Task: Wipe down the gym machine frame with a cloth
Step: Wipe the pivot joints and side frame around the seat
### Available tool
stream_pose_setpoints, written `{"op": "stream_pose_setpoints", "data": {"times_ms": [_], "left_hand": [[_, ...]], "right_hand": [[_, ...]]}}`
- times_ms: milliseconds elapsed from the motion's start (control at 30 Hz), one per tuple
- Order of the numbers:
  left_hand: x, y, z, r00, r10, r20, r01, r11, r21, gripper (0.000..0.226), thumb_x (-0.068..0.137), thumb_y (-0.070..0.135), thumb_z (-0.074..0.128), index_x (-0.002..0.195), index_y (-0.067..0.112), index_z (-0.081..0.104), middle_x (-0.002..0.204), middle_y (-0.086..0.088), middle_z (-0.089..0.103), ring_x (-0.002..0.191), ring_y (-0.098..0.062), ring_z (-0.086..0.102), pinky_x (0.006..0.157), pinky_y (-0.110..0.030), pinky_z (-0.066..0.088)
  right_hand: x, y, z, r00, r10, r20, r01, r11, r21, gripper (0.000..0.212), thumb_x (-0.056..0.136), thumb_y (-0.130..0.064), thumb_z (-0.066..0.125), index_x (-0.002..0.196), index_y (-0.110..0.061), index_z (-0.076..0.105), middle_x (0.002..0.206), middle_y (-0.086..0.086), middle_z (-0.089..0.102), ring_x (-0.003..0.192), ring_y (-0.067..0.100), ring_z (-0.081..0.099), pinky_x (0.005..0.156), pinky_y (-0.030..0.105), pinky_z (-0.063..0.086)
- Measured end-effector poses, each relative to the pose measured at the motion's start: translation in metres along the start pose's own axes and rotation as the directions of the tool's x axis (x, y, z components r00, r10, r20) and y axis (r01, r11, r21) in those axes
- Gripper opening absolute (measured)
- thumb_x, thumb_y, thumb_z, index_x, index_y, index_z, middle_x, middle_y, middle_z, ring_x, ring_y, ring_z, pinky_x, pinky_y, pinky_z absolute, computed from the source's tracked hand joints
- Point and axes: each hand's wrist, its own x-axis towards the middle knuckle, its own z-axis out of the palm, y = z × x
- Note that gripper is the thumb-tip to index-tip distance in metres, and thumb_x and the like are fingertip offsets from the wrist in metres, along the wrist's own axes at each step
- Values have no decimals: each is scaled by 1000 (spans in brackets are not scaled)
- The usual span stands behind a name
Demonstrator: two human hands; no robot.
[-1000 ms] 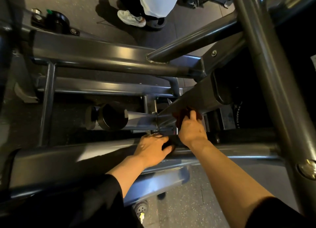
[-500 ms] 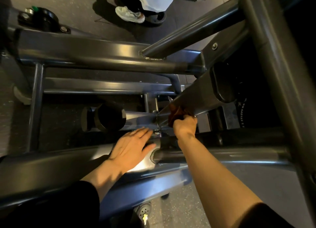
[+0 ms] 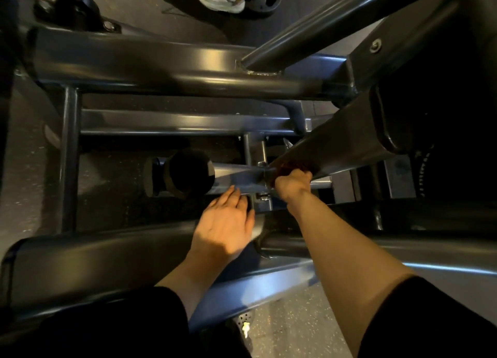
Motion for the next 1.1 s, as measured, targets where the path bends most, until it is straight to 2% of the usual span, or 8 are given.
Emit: {"op": "stream_pose_setpoints", "data": {"times_ms": [167,267,367,500,633,767,967,1100], "left_hand": [[-4,8,-16,997,-76,-28,68,971,-230,40,97,27,47,131,8,58,131,-13,61,121,-26,58,98,-35,46],[0,50,-52,967,-256,1,165,618,-769,47,98,22,48,144,15,44,140,-9,53,127,-25,51,108,-36,39],[-5,116,-94,974,-222,-49,37,368,-929,52,88,19,39,139,16,48,135,-9,57,125,-22,53,109,-41,40],[-26,183,-129,968,-128,-215,-151,386,-910,33,91,29,47,116,17,65,115,-16,65,112,-29,60,104,-51,43],[-55,232,-131,924,68,-377,-353,534,-769,37,90,17,47,119,1,63,124,-16,59,117,-30,56,103,-47,44],[-94,273,-120,930,174,-324,-361,601,-713,36,92,7,56,127,8,60,136,-7,52,128,-22,46,110,-31,34],[-179,336,-105,925,186,-332,-375,600,-707,44,90,-2,52,132,11,53,139,4,43,132,-10,36,113,-32,30],[-232,369,-91,914,275,-298,-405,659,-634,44,96,10,55,139,16,50,156,-1,27,147,-13,14,119,-32,15]], "right_hand": [[-68,-2,-38,974,-153,-169,196,938,284,42,82,-2,64,123,-8,62,127,10,59,114,24,58,103,28,42],[-119,13,-63,924,-223,-311,342,847,407,27,77,-6,72,101,-18,68,109,4,66,102,16,62,99,29,46],[-163,31,-93,862,-227,-453,445,768,461,22,76,-8,69,85,-26,60,99,6,66,91,19,64,89,42,52],[-215,61,-138,568,-342,-749,623,773,120,34,76,-14,58,109,-21,58,105,3,53,97,20,54,85,34,46],[-245,112,-182,289,-528,-799,365,832,-418,34,84,-24,50,112,-11,65,104,15,51,89,29,43,70,36,41],[-263,179,-202,403,-466,-788,147,882,-447,25,78,-26,57,97,-13,65,96,13,51,80,29,41,63,35,35],[-320,280,-205,422,-377,-824,199,926,-322,19,86,-28,62,102,-19,63,96,7,49,81,24,41,63,34,38],[-353,359,-204,558,-249,-792,162,968,-190,24,91,-26,56,114,-23,59,100,5,47,91,25,43,69,31,35]]}}
